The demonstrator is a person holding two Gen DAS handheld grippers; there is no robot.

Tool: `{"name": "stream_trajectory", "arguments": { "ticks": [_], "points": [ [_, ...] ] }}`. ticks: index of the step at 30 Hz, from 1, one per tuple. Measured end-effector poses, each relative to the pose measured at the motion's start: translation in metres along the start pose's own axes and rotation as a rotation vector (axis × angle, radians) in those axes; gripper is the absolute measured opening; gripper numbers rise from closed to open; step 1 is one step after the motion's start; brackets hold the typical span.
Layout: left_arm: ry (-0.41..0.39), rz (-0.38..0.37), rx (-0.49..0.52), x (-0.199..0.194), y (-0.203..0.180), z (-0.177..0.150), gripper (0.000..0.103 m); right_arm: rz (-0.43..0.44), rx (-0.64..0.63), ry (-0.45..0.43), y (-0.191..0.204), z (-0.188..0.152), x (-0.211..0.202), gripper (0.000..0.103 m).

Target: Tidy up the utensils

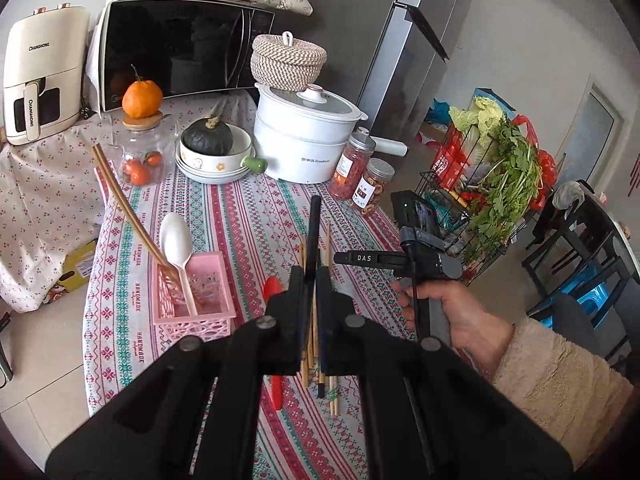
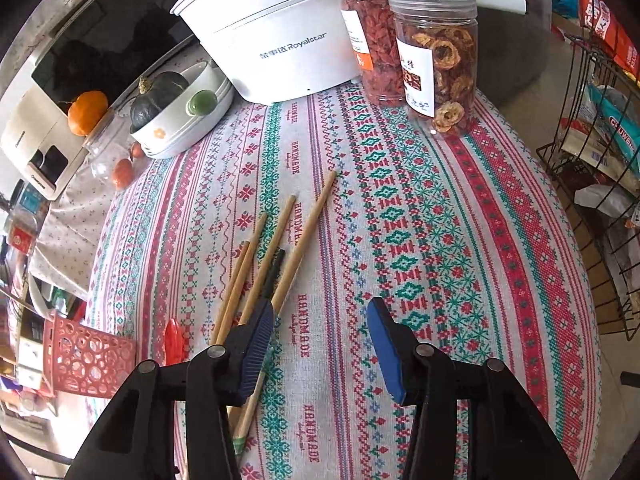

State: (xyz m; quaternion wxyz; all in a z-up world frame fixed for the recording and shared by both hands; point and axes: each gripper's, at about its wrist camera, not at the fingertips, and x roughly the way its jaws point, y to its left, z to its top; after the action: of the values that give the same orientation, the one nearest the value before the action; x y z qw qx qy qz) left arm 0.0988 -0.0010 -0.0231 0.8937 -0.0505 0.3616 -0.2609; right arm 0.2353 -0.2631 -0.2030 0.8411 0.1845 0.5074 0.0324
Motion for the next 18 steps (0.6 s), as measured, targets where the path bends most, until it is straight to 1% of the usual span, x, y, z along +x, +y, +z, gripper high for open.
{"name": "stream_trajectory", "arguments": {
  "ticks": [1,2,3,6,8,9,11,12,14,15,18],
  "points": [
    [-0.004,0.001,-0.001,-0.001,0.002,0.000,0.006,0.008,-0.003,-0.002,0.004,0.002,0.004,0.038],
    [-0.004,-0.001,-0.003,-0.001,0.004,0.000,0.006,0.004,-0.010,-0.007,0.008,0.005,0.007,0.035],
    [-0.001,-0.004,-0.005,-0.001,0.005,0.000,0.006,-0.010,-0.017,-0.014,0.011,0.007,0.009,0.030],
    [0.007,-0.009,-0.014,-0.002,0.009,-0.003,0.006,-0.027,-0.026,-0.012,0.019,0.012,0.019,0.024],
    [0.013,-0.009,-0.021,-0.002,0.011,-0.004,0.006,-0.058,-0.041,0.020,0.023,0.013,0.031,0.021],
    [0.015,-0.007,-0.022,-0.002,0.012,-0.004,0.006,-0.078,-0.059,0.006,0.027,0.012,0.032,0.018],
    [0.015,0.000,-0.023,-0.003,0.014,-0.006,0.006,-0.136,-0.083,0.031,0.035,0.013,0.035,0.016],
    [0.015,0.004,-0.025,-0.003,0.015,-0.006,0.006,-0.151,-0.089,0.046,0.038,0.012,0.035,0.014],
    [0.017,0.011,-0.034,-0.002,0.017,-0.008,0.006,-0.151,-0.106,0.055,0.042,0.008,0.033,0.012],
    [0.017,0.014,-0.039,-0.002,0.017,-0.008,0.006,-0.137,-0.102,0.057,0.042,0.006,0.032,0.011],
    [0.012,0.020,-0.042,-0.004,0.018,-0.009,0.006,-0.048,-0.073,0.071,0.036,0.000,0.025,0.007]
  ]
}}
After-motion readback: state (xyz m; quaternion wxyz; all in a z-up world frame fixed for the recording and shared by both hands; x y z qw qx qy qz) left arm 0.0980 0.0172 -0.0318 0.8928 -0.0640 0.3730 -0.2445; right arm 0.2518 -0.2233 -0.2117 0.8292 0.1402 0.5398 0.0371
